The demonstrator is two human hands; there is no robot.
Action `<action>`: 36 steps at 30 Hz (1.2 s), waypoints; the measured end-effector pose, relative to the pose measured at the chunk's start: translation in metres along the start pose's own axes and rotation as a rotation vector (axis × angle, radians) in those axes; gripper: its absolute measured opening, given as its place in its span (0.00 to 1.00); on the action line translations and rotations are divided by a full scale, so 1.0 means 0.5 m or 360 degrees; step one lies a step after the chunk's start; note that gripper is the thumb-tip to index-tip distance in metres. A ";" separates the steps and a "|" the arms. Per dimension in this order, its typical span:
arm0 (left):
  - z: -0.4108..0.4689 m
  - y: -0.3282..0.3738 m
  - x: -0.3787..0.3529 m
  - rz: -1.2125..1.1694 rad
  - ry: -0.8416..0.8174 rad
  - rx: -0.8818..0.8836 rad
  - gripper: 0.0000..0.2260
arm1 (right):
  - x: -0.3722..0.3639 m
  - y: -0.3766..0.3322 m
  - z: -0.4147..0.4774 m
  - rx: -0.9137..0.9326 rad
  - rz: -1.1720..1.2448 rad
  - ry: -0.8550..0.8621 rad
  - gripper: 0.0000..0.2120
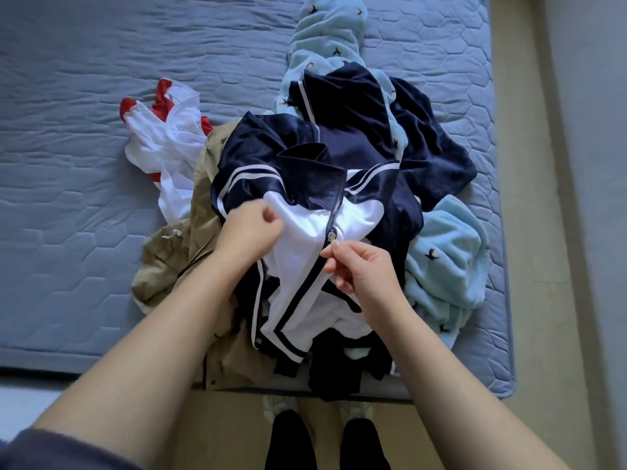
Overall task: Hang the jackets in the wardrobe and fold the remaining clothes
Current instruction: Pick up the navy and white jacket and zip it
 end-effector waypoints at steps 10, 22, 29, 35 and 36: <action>0.012 0.127 -0.110 0.0301 -0.0325 0.0242 0.15 | 0.044 0.027 -0.008 0.0077 -0.0355 0.0127 0.13; -0.138 0.150 0.090 -0.1859 -0.0416 0.0714 0.10 | 0.060 -0.115 -0.037 0.0017 -0.0534 0.0548 0.21; -0.302 0.225 0.322 -0.2098 -0.0311 0.0554 0.20 | -0.031 -0.338 -0.112 0.0286 -0.0811 0.0256 0.29; -0.494 0.219 0.489 -0.2285 0.0087 0.0651 0.11 | -0.176 -0.417 -0.240 0.0364 -0.1384 -0.0467 0.12; -0.527 0.213 0.511 -0.2309 0.0145 0.0661 0.12 | -0.196 -0.428 -0.266 0.0357 -0.1452 -0.0553 0.10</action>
Point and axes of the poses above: each hand's wrist, its own z-axis towards the middle knuckle, its own x-axis out of the back of the hand, y = z × x, the point moved 10 cm from there along z, towards the middle knuckle, and after that the axes turned 10 degrees about y, right-handed, at the moved point
